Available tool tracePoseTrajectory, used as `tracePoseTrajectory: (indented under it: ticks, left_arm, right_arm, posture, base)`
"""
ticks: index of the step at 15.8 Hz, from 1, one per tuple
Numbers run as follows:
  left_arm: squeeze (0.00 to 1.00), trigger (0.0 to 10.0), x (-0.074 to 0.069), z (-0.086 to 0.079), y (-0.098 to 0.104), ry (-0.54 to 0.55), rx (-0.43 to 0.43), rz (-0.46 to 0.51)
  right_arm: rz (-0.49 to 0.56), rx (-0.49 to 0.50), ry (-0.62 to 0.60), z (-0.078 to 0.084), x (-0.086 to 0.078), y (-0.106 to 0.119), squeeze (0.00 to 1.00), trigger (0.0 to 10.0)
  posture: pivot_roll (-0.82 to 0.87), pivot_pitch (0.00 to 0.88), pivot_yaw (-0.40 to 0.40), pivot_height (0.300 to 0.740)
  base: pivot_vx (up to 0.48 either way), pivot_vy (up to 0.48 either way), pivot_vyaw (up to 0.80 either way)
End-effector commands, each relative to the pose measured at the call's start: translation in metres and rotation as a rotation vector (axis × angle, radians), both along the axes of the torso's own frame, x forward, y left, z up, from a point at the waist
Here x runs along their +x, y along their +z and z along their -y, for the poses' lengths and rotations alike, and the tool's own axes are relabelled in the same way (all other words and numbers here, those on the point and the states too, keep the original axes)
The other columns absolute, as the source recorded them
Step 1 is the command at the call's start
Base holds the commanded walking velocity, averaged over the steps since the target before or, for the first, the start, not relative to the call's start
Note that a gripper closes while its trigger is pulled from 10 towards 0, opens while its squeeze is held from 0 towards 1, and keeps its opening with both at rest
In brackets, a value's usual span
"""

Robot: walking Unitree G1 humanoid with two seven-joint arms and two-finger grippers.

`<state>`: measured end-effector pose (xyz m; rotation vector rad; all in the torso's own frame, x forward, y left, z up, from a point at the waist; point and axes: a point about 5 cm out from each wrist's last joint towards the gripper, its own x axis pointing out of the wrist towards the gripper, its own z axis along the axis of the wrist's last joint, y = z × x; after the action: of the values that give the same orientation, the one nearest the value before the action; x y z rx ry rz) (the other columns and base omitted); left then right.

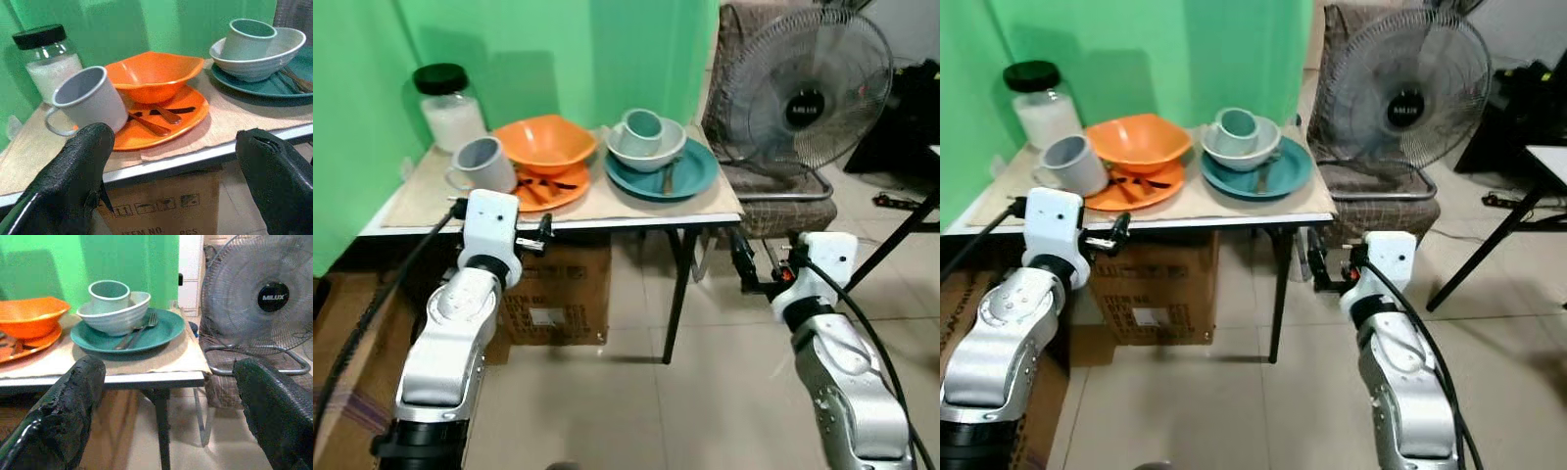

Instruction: Setting the table

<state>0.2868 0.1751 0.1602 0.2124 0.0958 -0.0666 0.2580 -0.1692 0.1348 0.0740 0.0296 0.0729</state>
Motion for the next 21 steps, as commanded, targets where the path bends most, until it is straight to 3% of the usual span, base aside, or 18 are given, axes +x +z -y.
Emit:
tracePoseTrajectory:
  ticks: [1,16,21]
  left_arm:
    - [0.00,10.0,-0.001,0.008,0.006,-0.025,0.001,0.025]
    - [0.00,10.0,0.007,0.008,0.013,-0.053,0.020,0.059]
    - [0.00,10.0,0.011,-0.006,0.013,-0.038,-0.002,0.043]
  right_arm:
    - [0.003,0.021,-0.041,0.005,0.003,0.002,0.00,10.0]
    - [0.061,0.054,0.014,-0.011,0.010,0.010,0.00,10.0]
    - [0.077,0.051,0.012,-0.019,0.009,0.007,0.00,10.0]
  posture:
    - [0.07,0.000,-0.009,0.740]
    - [0.07,0.000,-0.006,0.740]
    - [0.05,0.000,0.068,0.740]
  base:
    - [0.000,0.000,0.00]
    - [0.257,0.000,0.00]
    - [0.267,0.000,0.00]
